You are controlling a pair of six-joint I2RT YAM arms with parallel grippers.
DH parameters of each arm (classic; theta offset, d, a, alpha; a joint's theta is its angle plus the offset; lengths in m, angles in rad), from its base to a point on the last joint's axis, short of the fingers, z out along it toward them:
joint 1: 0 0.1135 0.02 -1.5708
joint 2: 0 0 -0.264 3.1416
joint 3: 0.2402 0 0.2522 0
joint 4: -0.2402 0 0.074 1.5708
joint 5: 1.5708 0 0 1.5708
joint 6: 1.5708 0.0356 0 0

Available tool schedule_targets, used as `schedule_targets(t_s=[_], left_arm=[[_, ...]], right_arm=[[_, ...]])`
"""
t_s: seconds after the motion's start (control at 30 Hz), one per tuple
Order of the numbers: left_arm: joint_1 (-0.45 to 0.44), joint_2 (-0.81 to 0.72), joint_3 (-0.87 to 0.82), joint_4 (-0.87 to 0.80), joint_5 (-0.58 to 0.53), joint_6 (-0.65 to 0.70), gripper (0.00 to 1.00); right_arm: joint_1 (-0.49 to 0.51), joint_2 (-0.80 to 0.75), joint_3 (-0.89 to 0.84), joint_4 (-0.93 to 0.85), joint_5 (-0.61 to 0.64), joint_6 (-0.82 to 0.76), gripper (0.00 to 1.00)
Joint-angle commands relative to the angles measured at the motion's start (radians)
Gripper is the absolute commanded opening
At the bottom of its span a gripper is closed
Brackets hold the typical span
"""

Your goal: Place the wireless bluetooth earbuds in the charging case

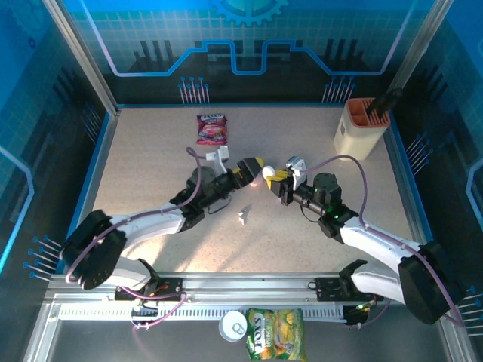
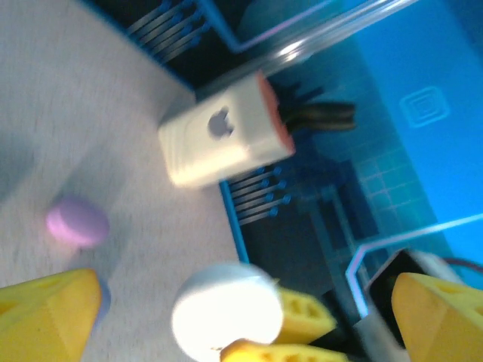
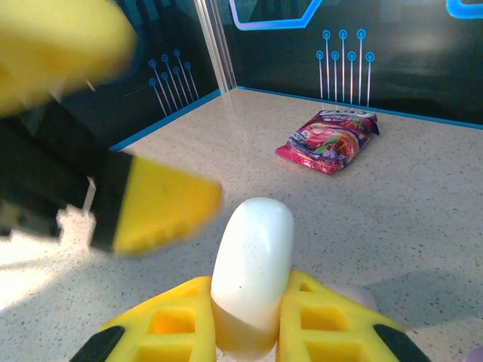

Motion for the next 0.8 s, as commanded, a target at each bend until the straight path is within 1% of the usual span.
schedule_targets(t_s=[0.0,0.03,0.1,0.17,0.23,0.27,0.37,0.5,0.6,0.7,0.77], left_arm=[[0.035,-0.121,0.052,-0.054,0.005,0.361,0.99],[0.035,-0.151,0.059,-0.101,0.014,0.481,0.99],[0.036,-0.197,0.046,-0.146,0.028,0.656,0.99],[0.035,-0.231,0.020,-0.172,0.024,0.782,0.99],[0.036,-0.260,0.026,-0.274,0.044,0.904,0.99],[0.035,-0.272,0.035,-0.327,0.056,0.943,0.99],[0.036,-0.290,0.038,-0.443,0.150,1.045,0.99],[0.034,-0.296,0.037,-0.552,0.369,1.148,0.99],[0.035,-0.299,0.045,-0.637,0.483,1.198,0.99],[0.035,-0.320,0.031,-0.665,0.567,1.242,0.99],[0.034,-0.335,0.013,-0.646,0.620,1.250,0.99]], right_arm=[[-0.021,-0.032,-0.015,0.000,0.021,0.007,0.09],[-0.027,-0.041,-0.015,-0.012,0.018,0.008,0.08],[-0.036,-0.061,-0.011,-0.043,0.005,0.004,0.08],[-0.049,-0.078,-0.003,-0.088,-0.019,-0.002,0.07],[-0.071,-0.093,0.011,-0.139,-0.068,-0.009,0.07],[-0.081,-0.099,0.015,-0.155,-0.097,-0.013,0.06],[-0.102,-0.117,0.027,-0.194,-0.164,-0.015,0.06],[-0.107,-0.133,0.070,-0.296,-0.246,-0.065,0.05],[-0.107,-0.143,0.122,-0.416,-0.321,-0.116,0.05],[-0.108,-0.163,0.172,-0.507,-0.399,-0.164,0.05],[-0.107,-0.177,0.199,-0.559,-0.450,-0.191,0.06]])
